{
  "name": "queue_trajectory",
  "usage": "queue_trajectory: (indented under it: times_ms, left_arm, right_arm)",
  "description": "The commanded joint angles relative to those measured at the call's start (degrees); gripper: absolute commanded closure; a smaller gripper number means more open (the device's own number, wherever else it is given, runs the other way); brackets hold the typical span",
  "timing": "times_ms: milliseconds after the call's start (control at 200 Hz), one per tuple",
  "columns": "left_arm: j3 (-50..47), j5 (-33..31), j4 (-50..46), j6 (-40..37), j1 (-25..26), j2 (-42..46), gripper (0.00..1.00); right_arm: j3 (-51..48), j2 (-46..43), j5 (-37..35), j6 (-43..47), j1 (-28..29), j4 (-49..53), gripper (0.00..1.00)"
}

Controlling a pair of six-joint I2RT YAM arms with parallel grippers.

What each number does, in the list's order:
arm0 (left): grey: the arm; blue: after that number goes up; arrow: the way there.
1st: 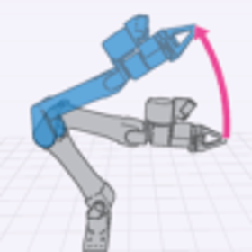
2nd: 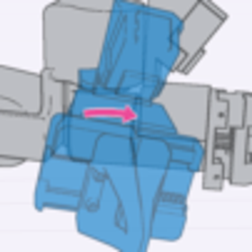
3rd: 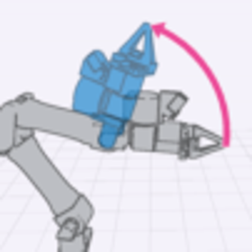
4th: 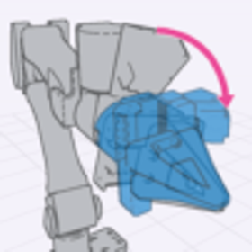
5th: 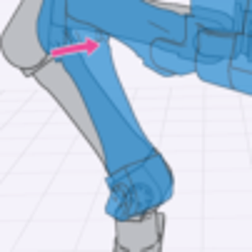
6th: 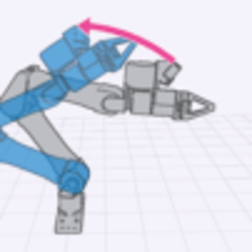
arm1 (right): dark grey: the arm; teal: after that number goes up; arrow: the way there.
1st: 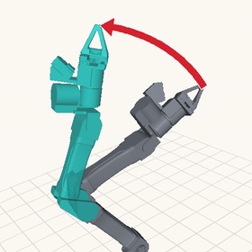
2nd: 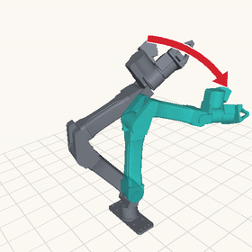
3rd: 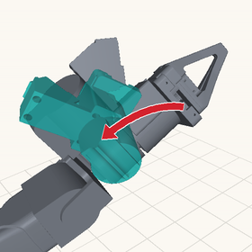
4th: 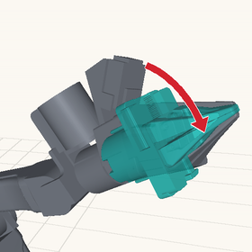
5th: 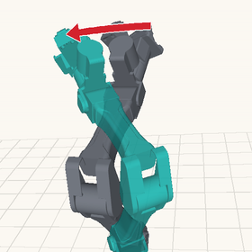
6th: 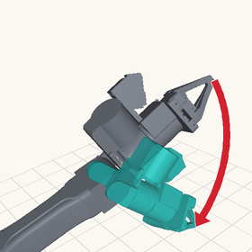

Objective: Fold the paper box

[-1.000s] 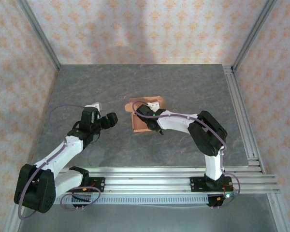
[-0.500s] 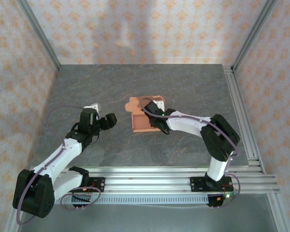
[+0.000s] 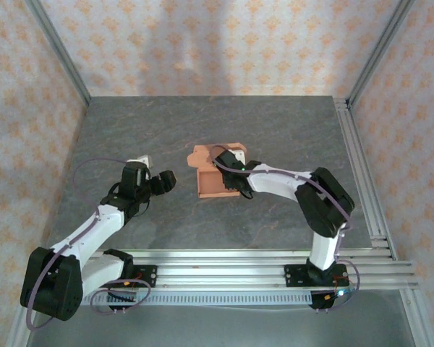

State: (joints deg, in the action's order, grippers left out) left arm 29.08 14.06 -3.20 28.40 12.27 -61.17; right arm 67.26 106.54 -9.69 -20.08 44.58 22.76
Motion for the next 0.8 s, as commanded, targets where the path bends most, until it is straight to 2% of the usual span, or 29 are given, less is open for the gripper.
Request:
queue_trajectory:
  times_ms: [0, 125, 345, 636, 796]
  left_arm:
    - [0.5, -0.8, 1.2, -0.9, 0.2, -0.2, 0.19]
    - [0.3, -0.9, 1.4, -0.9, 0.2, -0.3, 0.19]
    - [-0.1, -0.8, 2.2, -0.8, 0.2, -0.6, 0.19]
    - [-0.8, -1.7, 2.7, -0.8, 0.3, -0.4, 0.19]
    - [-0.9, -1.8, 2.4, -1.2, 0.3, -0.2, 0.19]
  right_arm:
    - [2.2, 1.8, -2.4, 0.5, -0.2, 3.0, 0.83]
    - [3.0, 2.8, -3.4, 0.8, -0.2, 4.7, 1.0]
    - [5.5, 7.3, -9.4, -0.1, 1.1, 12.5, 1.0]
    - [12.3, 18.3, -16.8, -5.6, 4.7, 25.4, 1.0]
    - [10.0, 13.6, -12.9, -4.6, 4.5, 19.7, 1.0]
